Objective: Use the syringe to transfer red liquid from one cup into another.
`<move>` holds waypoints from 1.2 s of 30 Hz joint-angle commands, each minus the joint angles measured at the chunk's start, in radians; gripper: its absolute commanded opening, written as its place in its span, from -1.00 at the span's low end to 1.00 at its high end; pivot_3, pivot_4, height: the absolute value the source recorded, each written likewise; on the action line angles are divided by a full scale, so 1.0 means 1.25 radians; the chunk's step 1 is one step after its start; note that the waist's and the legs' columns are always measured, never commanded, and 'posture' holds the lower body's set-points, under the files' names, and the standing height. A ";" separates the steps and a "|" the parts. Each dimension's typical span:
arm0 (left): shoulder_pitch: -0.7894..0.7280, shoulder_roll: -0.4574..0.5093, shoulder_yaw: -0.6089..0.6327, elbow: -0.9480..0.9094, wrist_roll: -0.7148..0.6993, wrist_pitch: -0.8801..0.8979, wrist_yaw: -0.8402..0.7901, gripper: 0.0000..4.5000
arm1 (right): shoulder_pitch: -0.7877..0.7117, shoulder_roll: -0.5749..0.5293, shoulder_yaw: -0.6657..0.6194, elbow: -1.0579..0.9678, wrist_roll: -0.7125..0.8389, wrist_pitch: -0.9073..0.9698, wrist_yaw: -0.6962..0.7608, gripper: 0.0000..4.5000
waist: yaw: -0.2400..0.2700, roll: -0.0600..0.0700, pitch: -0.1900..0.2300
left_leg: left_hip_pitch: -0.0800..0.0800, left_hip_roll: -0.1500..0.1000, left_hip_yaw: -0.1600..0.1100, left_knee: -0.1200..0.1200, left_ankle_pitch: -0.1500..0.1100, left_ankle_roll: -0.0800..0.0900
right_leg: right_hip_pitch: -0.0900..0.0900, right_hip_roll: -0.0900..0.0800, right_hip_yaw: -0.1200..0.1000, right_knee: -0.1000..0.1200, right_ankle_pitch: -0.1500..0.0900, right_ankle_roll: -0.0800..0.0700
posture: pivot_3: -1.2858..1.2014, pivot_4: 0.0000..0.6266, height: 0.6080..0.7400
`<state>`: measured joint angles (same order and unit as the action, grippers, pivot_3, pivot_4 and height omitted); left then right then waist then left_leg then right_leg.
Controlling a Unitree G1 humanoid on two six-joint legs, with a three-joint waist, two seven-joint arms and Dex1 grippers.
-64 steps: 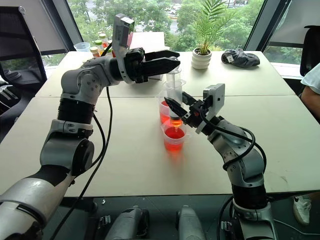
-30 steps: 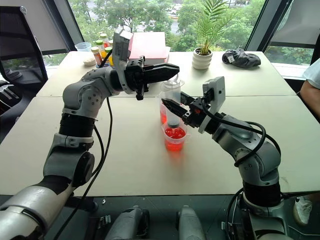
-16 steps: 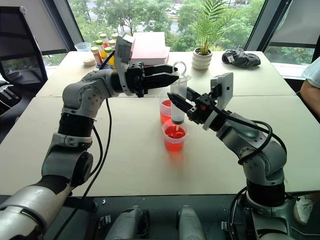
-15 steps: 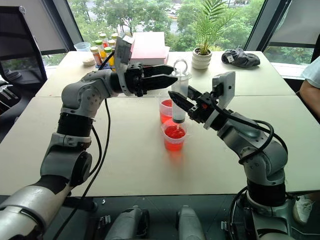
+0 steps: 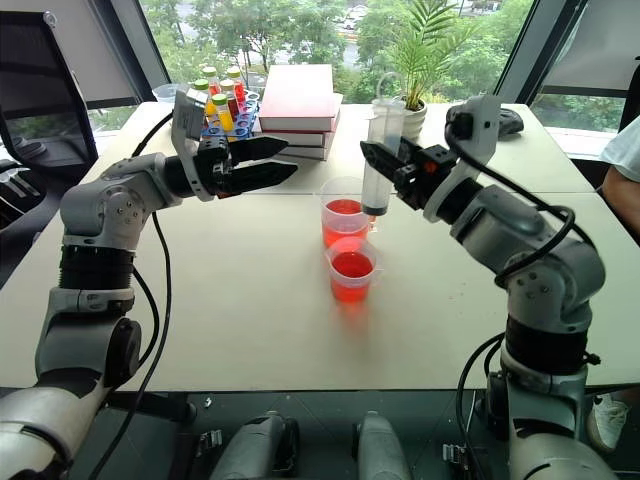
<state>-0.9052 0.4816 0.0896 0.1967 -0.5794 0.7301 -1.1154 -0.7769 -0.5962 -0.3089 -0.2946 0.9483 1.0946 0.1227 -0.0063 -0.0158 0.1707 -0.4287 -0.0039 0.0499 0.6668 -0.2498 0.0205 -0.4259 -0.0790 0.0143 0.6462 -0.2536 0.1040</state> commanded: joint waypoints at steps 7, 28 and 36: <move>0.116 0.013 -0.012 -0.176 -0.042 0.033 0.035 0.94 | -0.060 -0.154 0.106 0.334 -0.095 0.265 0.078 -0.35 | -0.008 0.000 0.000 | 0.000 0.000 0.001 -0.003 0.000 0.001 | -0.001 -0.001 0.001 -0.002 0.000 -0.001 | 0.03 -0.52 1.00; 0.238 0.079 -0.005 -0.321 -0.104 0.097 0.105 1.00 | -0.046 -0.248 0.195 0.371 -0.284 0.168 0.407 0.99 | -0.002 0.000 0.000 | 0.000 0.000 0.001 -0.002 0.000 0.001 | -0.001 0.001 0.000 -0.001 0.000 0.000 | 0.03 -0.52 1.00; 0.276 0.137 -0.002 -0.341 -0.125 0.114 0.092 1.00 | 0.199 -0.347 -0.081 -0.048 -0.108 0.160 0.537 0.99 | -0.006 0.000 0.000 | 0.001 0.000 0.001 -0.002 -0.001 0.001 | 0.001 0.000 0.001 -0.003 -0.001 0.000 | 0.03 -0.52 1.00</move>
<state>-0.5594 0.6357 0.0626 -0.2025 -0.7121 0.8687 -0.9932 -0.5315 -1.0215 -0.3216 -0.2893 0.7703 1.3020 0.7779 -0.0137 -0.0155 0.1709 -0.4272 -0.0041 0.0509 0.6643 -0.2508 0.0219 -0.4242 -0.0788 0.0154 0.6430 -0.2542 0.1039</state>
